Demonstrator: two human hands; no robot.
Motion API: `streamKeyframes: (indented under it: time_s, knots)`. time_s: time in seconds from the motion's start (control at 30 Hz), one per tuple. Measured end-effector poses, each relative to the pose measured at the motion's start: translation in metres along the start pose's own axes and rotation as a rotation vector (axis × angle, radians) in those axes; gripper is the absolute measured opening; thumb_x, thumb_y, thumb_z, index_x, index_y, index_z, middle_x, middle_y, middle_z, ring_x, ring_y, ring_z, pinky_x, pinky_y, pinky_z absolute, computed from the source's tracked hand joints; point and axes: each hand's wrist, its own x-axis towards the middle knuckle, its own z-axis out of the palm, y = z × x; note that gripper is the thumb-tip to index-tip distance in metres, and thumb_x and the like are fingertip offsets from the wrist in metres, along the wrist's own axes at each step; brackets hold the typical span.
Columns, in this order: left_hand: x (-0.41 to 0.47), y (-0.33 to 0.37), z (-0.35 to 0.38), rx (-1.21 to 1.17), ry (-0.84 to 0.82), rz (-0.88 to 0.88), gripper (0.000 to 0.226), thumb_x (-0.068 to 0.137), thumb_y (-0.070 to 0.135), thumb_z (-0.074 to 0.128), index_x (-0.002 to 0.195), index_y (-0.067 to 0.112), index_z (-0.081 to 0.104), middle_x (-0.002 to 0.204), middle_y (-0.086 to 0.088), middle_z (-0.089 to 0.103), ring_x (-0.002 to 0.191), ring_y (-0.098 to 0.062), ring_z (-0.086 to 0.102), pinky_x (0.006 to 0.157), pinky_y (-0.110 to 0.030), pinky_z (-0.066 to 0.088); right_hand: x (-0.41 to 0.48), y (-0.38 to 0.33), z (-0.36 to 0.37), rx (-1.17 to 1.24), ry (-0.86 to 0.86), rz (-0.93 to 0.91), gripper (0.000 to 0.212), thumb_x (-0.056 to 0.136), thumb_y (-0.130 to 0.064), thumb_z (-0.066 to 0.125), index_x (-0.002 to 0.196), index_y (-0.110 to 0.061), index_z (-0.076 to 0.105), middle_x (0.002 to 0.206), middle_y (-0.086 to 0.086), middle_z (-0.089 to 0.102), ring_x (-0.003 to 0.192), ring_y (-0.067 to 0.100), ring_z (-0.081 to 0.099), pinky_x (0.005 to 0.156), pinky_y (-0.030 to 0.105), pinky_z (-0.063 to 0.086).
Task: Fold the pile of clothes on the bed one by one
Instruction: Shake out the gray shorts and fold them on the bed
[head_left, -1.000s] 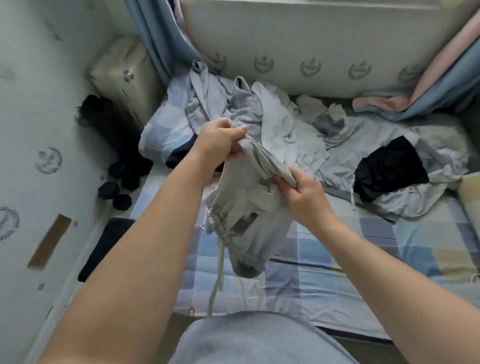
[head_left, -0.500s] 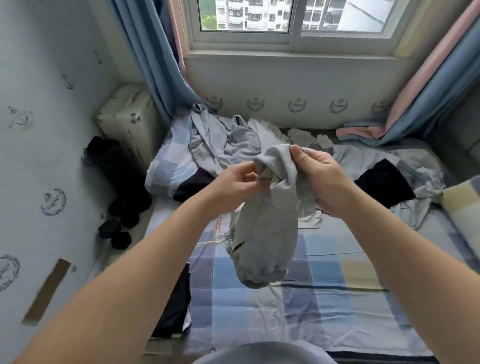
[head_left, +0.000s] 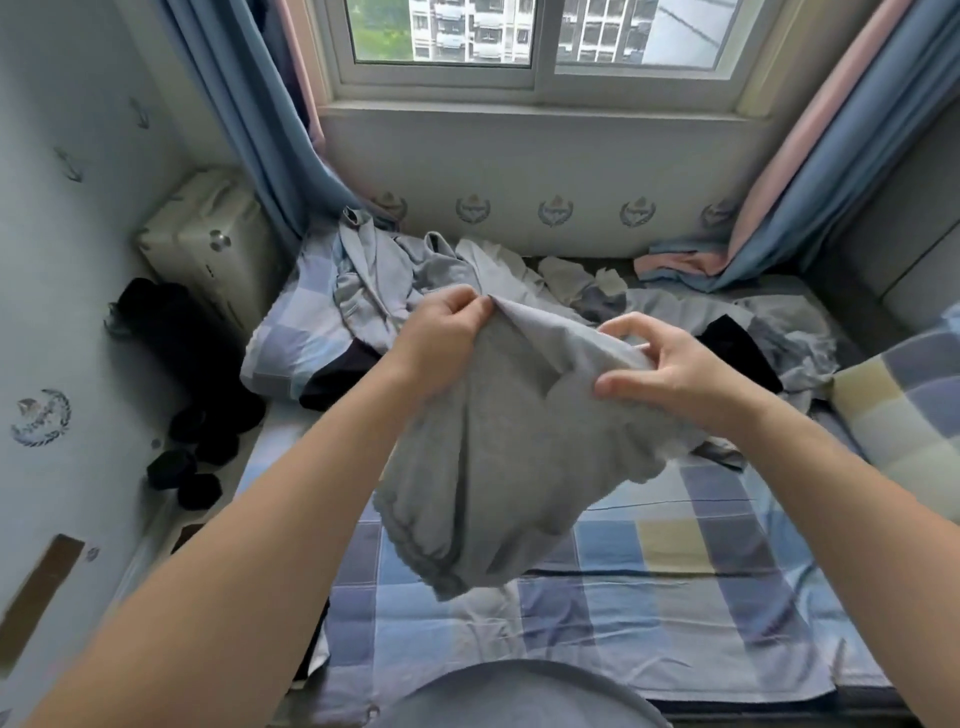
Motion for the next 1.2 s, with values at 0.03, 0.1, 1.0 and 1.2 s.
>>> streamKeyframes:
  time_s: [0.03,0.1,1.0,1.2]
  knots:
    - [0.005,0.005,0.006,-0.047,0.012,-0.053,0.038,0.088,0.037,0.06,0.082,-0.001,0.058,0.077,-0.008,0.05,0.073,-0.017,0.047,0.069,-0.035,0.037,-0.004,0.006,-0.01,-0.099,-0.042,0.02,0.054,0.068,-0.041,0.088,0.113,-0.041,0.059,0.095,-0.003,0.073,0.085,0.017,0.071,0.075,0.033,0.058]
    - [0.012,0.014,0.017,-0.08,-0.015,-0.119,0.029,0.085,0.039,0.063,0.082,0.01,0.064,0.081,-0.01,0.055,0.078,-0.02,0.051,0.072,-0.036,0.04,-0.009,0.022,-0.03,-0.283,-0.02,0.005,0.045,0.078,-0.025,0.082,0.113,-0.034,0.056,0.091,-0.005,0.072,0.085,0.018,0.068,0.073,0.033,0.056]
    - [0.028,0.094,0.14,-0.321,0.019,-0.303,0.021,0.104,0.018,0.053,0.086,0.009,0.057,0.079,-0.012,0.066,0.066,-0.022,0.071,0.063,-0.038,0.063,-0.009,0.064,-0.005,0.032,0.448,-0.029,0.016,0.09,-0.023,0.061,0.091,-0.031,0.047,0.073,-0.003,0.058,0.065,0.019,0.054,0.055,0.034,0.041]
    - [0.046,0.087,0.12,-0.159,0.136,-0.288,0.021,0.104,0.022,0.055,0.089,0.007,0.06,0.089,-0.02,0.07,0.079,-0.031,0.075,0.068,-0.043,0.062,0.0,0.111,-0.046,-0.226,0.371,0.087,0.012,0.092,-0.014,0.057,0.081,-0.013,0.056,0.071,0.007,0.06,0.07,0.028,0.054,0.06,0.038,0.037]
